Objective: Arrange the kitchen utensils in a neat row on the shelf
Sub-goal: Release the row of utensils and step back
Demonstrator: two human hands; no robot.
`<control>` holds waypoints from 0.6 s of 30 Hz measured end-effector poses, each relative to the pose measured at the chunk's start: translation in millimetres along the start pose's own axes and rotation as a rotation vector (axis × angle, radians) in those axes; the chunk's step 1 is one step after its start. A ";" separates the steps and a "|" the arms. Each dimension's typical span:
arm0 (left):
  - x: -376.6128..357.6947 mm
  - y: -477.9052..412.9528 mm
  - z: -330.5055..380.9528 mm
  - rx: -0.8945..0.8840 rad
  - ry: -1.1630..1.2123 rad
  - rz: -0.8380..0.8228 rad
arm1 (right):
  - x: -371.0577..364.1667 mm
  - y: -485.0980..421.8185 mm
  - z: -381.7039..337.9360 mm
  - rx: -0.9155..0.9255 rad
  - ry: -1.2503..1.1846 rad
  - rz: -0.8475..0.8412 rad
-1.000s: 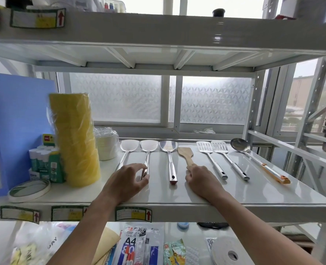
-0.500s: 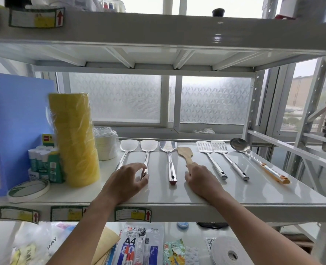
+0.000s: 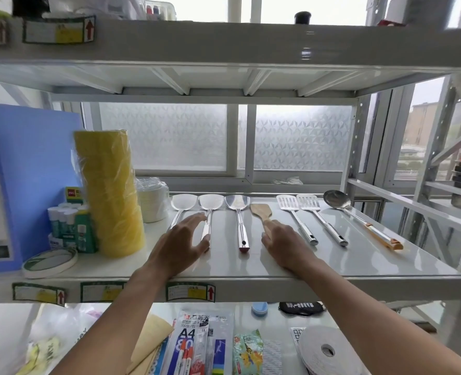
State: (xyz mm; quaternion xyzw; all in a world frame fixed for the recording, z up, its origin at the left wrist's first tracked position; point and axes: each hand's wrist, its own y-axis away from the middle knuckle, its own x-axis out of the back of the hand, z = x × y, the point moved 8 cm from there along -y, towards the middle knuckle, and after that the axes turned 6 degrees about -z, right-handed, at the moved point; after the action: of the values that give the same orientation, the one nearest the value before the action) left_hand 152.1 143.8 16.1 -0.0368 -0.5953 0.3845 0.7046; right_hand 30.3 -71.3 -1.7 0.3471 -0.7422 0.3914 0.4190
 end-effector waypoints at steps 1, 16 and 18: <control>0.6 0.9 1.2 -0.006 -0.009 0.001 | 2.1 3.1 -0.1 0.004 0.000 0.000; 40.6 40.7 50.5 -0.047 -0.011 -0.018 | 91.0 68.7 -26.8 0.072 0.057 0.132; 51.3 49.1 60.7 -0.059 -0.006 0.003 | 100.6 79.9 -31.7 0.081 0.050 0.155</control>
State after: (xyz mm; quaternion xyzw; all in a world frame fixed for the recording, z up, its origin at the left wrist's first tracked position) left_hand 74.8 183.6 50.1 -0.0574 -0.6084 0.3679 0.7009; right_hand -67.0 -26.3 75.9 0.2954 -0.7395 0.4610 0.3915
